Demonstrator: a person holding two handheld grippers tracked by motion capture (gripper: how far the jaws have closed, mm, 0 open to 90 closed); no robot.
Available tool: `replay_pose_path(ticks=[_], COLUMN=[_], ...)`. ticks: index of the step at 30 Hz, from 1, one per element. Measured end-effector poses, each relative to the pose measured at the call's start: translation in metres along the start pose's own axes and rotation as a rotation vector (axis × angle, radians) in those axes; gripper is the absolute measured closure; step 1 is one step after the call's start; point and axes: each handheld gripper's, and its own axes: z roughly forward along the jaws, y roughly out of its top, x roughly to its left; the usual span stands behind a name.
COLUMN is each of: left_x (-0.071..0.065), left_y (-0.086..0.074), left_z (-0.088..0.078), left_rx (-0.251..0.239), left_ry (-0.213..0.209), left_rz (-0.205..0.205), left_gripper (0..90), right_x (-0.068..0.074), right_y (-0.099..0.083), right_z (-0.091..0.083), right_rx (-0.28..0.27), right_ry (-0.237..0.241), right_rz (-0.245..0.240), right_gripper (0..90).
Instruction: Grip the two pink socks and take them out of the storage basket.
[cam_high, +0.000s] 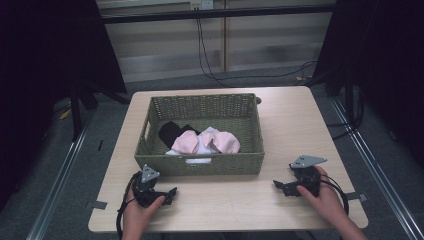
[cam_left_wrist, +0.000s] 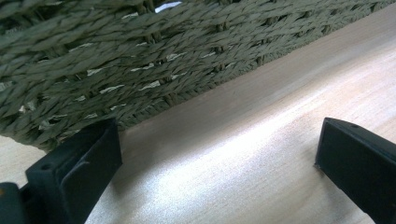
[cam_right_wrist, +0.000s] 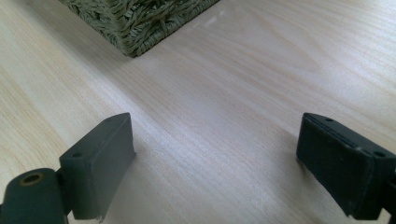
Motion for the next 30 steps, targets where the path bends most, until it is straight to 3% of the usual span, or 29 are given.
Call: replay_pose_path(ticks=[14,18,21,25,30], left_x=[-0.001,0.000,-0.002,-0.005,-0.005], left_y=[0.000,0.001,0.004,0.009,0.017], left_z=[0.000,-0.002,-0.006,-0.008,-0.019], left_rx=[-0.004,-0.003,0.022,0.046,0.032], left_ry=[-0.002,-0.004,-0.034,-0.062,-0.101], left_rz=[-0.007,0.004,0.045,0.048,0.022], left_gripper=[0.0,5.6,17.4,19.2,22.8], right_x=[0.000,0.000,0.000,0.000,0.000], right_y=[0.000,0.000,0.000,0.000,0.000], right_z=[0.000,0.000,0.000,0.000,0.000], right_rx=[0.000,0.001,0.003,0.003,0.001], right_ry=[0.000,0.000,0.000,0.000,0.000], right_rz=[0.000,0.001,0.004,0.004,0.001], right_gripper=[10.7,10.7,10.7,10.7,10.7])
